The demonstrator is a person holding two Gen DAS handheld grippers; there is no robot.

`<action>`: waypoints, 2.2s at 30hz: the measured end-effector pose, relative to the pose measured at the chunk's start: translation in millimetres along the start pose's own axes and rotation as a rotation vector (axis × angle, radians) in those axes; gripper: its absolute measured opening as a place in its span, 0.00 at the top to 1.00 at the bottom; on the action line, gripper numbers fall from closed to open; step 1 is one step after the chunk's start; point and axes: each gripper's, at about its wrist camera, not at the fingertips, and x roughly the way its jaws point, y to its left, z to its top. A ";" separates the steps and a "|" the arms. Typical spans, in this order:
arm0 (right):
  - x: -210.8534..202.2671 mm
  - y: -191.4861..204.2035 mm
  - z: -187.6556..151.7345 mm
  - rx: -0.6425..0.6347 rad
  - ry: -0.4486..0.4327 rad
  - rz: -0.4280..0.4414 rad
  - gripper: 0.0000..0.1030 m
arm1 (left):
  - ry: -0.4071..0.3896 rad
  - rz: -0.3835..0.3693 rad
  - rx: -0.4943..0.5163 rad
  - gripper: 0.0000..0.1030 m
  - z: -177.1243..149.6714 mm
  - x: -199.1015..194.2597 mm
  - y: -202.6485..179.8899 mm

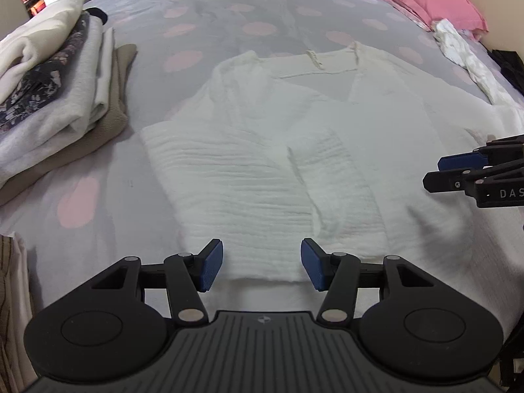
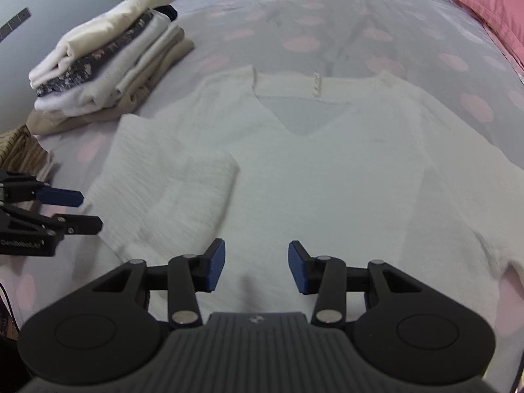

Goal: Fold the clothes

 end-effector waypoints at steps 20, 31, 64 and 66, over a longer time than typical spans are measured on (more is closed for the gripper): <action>102.5 55.3 62.7 -0.076 0.130 -0.024 0.93 | -0.007 0.104 -0.219 0.51 4.2 2.3 87.7; 14.9 -4.0 102.7 -0.016 -0.031 -0.075 0.94 | -0.022 0.109 -0.210 0.51 0.8 -3.5 83.6; 55.6 -20.1 29.4 0.009 0.062 -0.130 0.89 | 0.084 0.015 -0.068 0.78 11.6 56.7 17.3; 40.6 -31.8 27.8 0.027 0.044 -0.143 0.90 | 0.085 -0.007 -0.102 0.87 12.0 56.6 19.3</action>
